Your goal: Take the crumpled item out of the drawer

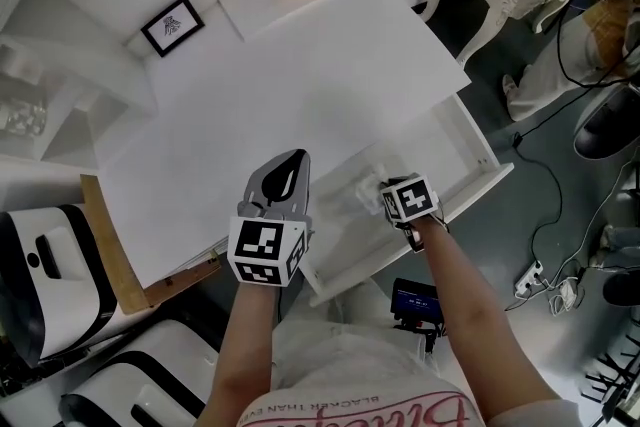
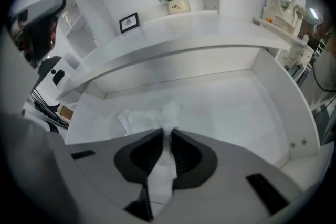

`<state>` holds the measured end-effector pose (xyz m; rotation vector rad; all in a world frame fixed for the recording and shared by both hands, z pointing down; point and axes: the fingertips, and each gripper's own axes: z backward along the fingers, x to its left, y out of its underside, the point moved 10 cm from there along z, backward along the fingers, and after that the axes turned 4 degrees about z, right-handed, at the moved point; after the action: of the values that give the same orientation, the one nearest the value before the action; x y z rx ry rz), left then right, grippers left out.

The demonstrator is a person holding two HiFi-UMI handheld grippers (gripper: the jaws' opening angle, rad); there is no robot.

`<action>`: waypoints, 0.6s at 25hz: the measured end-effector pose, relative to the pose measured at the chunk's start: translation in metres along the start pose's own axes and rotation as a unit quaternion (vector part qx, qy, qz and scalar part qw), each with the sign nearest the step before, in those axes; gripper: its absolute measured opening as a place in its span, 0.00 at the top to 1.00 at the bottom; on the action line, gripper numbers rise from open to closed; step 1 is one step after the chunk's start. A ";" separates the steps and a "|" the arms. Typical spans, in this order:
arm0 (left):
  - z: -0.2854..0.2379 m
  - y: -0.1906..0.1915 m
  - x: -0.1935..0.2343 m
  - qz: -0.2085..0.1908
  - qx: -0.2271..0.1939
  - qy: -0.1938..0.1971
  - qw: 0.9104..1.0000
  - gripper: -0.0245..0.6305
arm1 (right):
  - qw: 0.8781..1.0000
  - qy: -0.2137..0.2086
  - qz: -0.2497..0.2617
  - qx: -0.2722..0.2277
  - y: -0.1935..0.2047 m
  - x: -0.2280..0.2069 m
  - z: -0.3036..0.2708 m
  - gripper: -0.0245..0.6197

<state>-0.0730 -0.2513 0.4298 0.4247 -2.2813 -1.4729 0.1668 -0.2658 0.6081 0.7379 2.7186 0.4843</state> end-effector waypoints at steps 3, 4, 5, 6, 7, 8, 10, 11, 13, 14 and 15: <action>0.003 -0.005 -0.003 -0.004 -0.009 0.003 1.000 0.95 | 1.000 0.003 0.000 -0.016 -0.003 0.001 0.012 0.87; 0.005 -0.007 -0.005 -0.006 -0.012 0.004 1.000 0.95 | 1.000 0.003 0.000 -0.022 -0.004 0.002 0.016 0.87; 0.006 -0.009 -0.006 -0.007 -0.015 0.005 1.000 0.95 | 1.000 0.004 0.000 -0.028 -0.005 0.003 0.021 0.87; 0.007 -0.010 -0.006 -0.008 -0.019 0.006 1.000 0.95 | 0.999 0.005 0.001 -0.035 -0.006 0.003 0.026 0.87; 0.008 -0.012 -0.007 -0.009 -0.022 0.007 1.000 0.95 | 0.999 0.006 0.003 -0.042 -0.007 0.004 0.031 0.87; 0.009 -0.014 -0.008 -0.009 -0.025 0.008 1.000 0.95 | 0.999 0.007 0.005 -0.048 -0.008 0.005 0.036 0.87; 0.011 -0.018 -0.009 -0.011 -0.030 0.010 0.999 0.95 | 0.998 0.009 0.007 -0.059 -0.010 0.007 0.046 0.87; 0.012 -0.020 -0.010 -0.012 -0.032 0.011 0.999 0.95 | 0.998 0.009 0.009 -0.063 -0.010 0.009 0.050 0.87; 0.015 -0.024 -0.013 -0.015 -0.037 0.014 0.999 0.95 | 0.997 0.011 0.014 -0.071 -0.011 0.012 0.058 0.87; 0.015 -0.026 -0.014 -0.017 -0.040 0.016 0.999 0.95 | 0.997 0.013 0.017 -0.074 -0.011 0.013 0.062 0.87; 0.016 -0.028 -0.015 -0.019 -0.044 0.018 0.999 0.95 | 0.997 0.015 0.021 -0.077 -0.012 0.015 0.066 0.87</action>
<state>-0.0667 -0.2431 0.3957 0.4668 -2.1830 -1.5638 0.1729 -0.2515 0.5410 0.7515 2.6606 0.7121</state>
